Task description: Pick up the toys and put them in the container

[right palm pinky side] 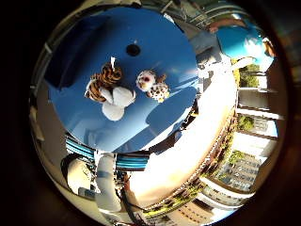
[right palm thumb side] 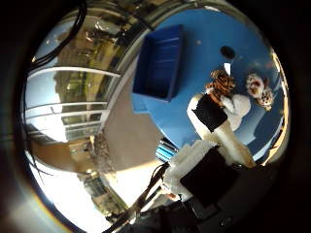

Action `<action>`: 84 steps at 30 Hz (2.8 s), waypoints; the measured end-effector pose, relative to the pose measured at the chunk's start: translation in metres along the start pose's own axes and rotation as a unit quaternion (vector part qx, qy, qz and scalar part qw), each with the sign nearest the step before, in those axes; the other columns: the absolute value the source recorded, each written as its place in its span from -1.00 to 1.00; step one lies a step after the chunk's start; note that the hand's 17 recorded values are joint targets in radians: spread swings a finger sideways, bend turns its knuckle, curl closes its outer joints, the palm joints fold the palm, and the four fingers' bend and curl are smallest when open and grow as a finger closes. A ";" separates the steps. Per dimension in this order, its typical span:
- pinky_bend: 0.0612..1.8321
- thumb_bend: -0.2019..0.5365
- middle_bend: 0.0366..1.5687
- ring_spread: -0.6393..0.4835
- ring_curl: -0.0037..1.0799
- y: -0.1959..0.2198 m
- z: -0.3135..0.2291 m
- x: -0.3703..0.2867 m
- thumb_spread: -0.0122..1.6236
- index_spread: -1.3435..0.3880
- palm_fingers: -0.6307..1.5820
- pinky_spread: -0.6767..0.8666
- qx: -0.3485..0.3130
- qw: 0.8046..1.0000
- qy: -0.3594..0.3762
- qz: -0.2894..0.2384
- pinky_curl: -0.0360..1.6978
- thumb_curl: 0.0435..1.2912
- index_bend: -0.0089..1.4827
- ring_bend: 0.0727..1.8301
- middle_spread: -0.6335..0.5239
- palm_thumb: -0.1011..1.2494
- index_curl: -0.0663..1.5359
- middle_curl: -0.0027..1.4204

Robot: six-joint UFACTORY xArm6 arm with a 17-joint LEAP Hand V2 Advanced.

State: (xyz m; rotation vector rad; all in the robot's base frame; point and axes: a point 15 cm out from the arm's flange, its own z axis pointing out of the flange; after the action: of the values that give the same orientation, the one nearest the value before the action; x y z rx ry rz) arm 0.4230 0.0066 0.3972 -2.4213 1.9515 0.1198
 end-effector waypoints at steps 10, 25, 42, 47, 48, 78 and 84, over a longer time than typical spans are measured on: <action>-0.51 -0.55 -0.80 0.62 -0.37 -0.018 0.021 0.094 0.40 0.47 -0.24 0.45 -0.069 0.994 0.047 0.077 -0.64 -0.45 -0.85 -0.74 0.17 0.11 -0.58 -0.55; -0.30 -0.54 -0.78 0.66 -0.36 -0.028 0.128 0.162 0.30 0.56 -0.26 0.51 -0.193 0.971 0.109 0.085 -0.62 -0.46 -0.82 -0.65 0.25 0.07 -0.66 -0.49; -0.33 -0.52 -0.63 0.54 -0.27 -0.043 0.216 0.190 0.29 0.56 -0.02 0.46 -0.242 0.954 0.154 0.083 -0.70 -0.44 -0.79 -0.40 0.07 0.13 -0.67 -0.39; -0.18 -0.51 -0.35 0.40 -0.09 -0.041 0.213 0.191 0.29 0.40 0.23 0.39 -0.256 0.947 0.181 0.068 -0.65 -0.40 -0.85 -0.08 -0.09 0.19 -0.75 -0.23; -0.13 -0.51 -0.23 0.35 0.02 -0.040 0.213 0.191 0.28 0.35 0.25 0.37 -0.260 0.946 0.183 0.066 -0.62 -0.39 -0.82 0.04 -0.15 0.21 -0.79 -0.15; 0.68 -0.47 0.40 -0.09 0.61 0.007 0.044 0.126 0.30 -0.48 0.39 0.09 -0.167 0.982 0.082 0.032 -0.07 0.17 0.22 0.50 -0.42 0.66 -0.94 0.64; 0.70 -0.48 0.42 -0.11 0.64 -0.003 -0.014 0.046 0.30 -0.53 0.36 0.07 -0.079 0.994 0.066 -0.031 -0.03 0.25 0.33 0.53 -0.42 0.65 -0.94 0.68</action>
State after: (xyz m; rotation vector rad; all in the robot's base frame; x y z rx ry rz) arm 0.4359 -0.0384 0.4078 -2.6522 1.9863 0.1218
